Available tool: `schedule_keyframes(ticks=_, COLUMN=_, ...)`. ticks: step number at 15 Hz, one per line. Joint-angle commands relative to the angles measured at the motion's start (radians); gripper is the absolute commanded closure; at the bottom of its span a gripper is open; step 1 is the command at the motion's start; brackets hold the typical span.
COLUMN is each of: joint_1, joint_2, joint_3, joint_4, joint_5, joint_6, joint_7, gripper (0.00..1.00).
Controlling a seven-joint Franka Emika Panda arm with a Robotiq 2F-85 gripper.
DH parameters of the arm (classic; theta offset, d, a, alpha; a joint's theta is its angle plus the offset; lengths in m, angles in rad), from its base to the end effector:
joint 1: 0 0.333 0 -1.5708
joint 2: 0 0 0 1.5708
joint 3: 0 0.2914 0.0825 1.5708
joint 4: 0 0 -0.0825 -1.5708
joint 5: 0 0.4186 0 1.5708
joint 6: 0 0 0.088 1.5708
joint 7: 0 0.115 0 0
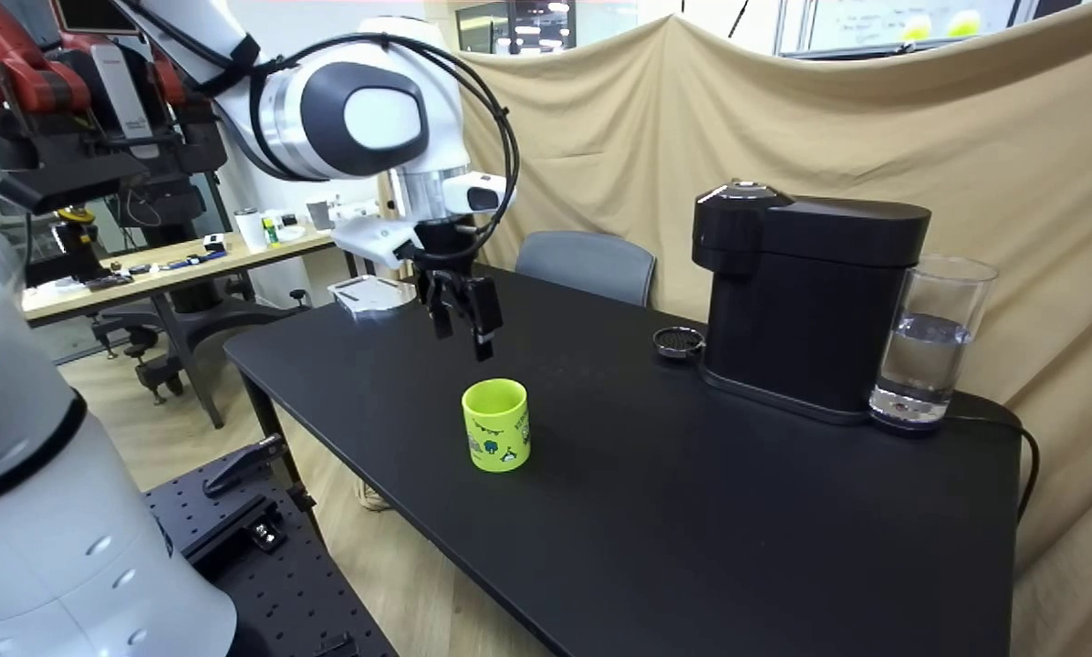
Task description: Move the mug to the left, then the right, then back to the left
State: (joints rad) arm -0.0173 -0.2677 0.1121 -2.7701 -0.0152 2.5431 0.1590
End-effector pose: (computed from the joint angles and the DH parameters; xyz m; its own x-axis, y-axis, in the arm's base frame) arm 0.4094 0.0346 0.2372 0.9975 -0.0544 0.0443 -0.0558 -0.9979 0.0320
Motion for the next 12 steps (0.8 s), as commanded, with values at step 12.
schedule_keyframes(ticks=12, joint_1=0.022, joint_2=0.239, joint_3=-0.033, joint_4=0.056, joint_5=-0.026, joint_6=0.109, joint_7=-0.076, gripper=0.00)
